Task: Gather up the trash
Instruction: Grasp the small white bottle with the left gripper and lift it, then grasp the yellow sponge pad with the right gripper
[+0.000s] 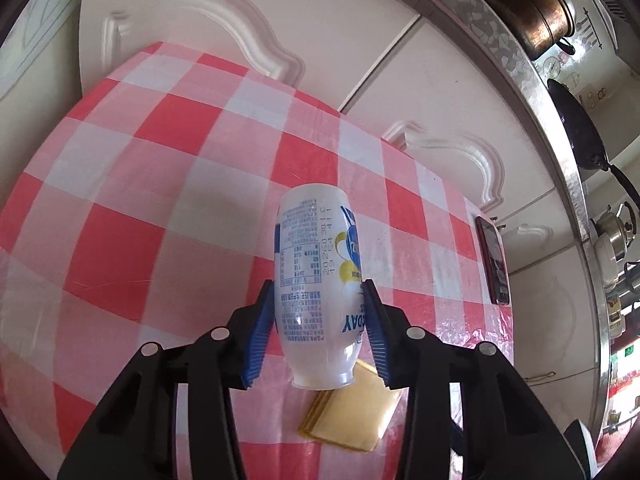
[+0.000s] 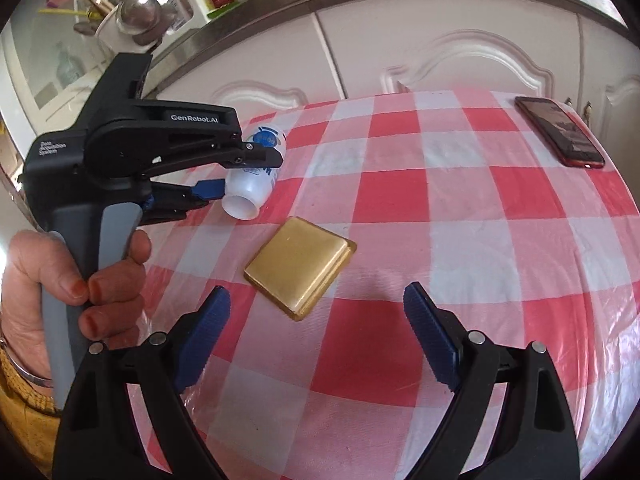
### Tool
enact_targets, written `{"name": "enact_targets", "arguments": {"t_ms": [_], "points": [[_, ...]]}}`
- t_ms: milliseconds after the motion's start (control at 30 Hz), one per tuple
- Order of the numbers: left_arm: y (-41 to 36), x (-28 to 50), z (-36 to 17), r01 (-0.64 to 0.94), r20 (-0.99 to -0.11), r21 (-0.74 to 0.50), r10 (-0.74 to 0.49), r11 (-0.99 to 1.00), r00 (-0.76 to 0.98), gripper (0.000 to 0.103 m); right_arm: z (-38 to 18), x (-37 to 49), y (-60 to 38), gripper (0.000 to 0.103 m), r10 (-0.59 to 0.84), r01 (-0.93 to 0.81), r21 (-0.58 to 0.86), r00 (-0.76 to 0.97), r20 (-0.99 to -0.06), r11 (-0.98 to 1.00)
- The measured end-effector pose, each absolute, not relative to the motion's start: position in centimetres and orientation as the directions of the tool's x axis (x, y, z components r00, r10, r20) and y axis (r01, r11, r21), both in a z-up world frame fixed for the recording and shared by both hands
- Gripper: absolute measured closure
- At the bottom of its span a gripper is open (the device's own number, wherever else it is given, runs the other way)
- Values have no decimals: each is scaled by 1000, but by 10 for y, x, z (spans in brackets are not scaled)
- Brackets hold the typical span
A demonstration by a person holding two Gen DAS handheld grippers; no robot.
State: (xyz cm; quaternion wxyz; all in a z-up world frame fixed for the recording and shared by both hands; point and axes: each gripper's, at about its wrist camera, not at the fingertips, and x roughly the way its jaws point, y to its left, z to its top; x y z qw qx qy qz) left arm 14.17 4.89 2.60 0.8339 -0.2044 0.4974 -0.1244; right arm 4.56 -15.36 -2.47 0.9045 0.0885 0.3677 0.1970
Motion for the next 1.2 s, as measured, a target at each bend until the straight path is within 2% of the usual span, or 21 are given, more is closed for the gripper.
{"name": "enact_targets", "arguments": {"t_ms": [267, 500, 567, 700, 800, 867, 1033, 1133, 1200], "points": [[89, 113, 20, 24, -774, -450, -403, 893, 489, 58, -30, 69, -132, 14, 359, -397, 121, 606, -709, 910], [99, 93, 16, 54, -770, -438, -405, 897, 493, 58, -32, 83, -122, 15, 320, -457, 16, 598, -735, 889], [100, 88, 16, 64, -771, -427, -400, 902, 495, 58, -32, 85, -121, 22, 314, -469, -7, 602, -735, 883], [101, 81, 13, 74, -772, -423, -402, 903, 493, 58, -31, 82, -120, 27, 313, -480, -23, 607, -731, 877], [101, 76, 11, 86, -772, -410, -396, 908, 498, 58, -30, 79, -119, 37, 318, -482, -20, 608, -728, 876], [101, 73, 11, 91, -772, -408, -396, 909, 497, 58, -29, 76, -118, 52, 316, -477, -18, 611, -726, 879], [102, 65, 12, 106, -769, -402, -398, 909, 501, 58, -26, 75, -121, 76, 319, -453, 12, 610, -726, 892], [104, 61, 15, 114, -761, -411, -409, 905, 503, 59, -25, 75, -125, 77, 331, -443, 42, 600, -728, 896], [106, 57, 18, 117, -755, -413, -412, 903, 510, 59, -21, 74, -128, 61, 324, -428, 38, 622, -713, 903]]}}
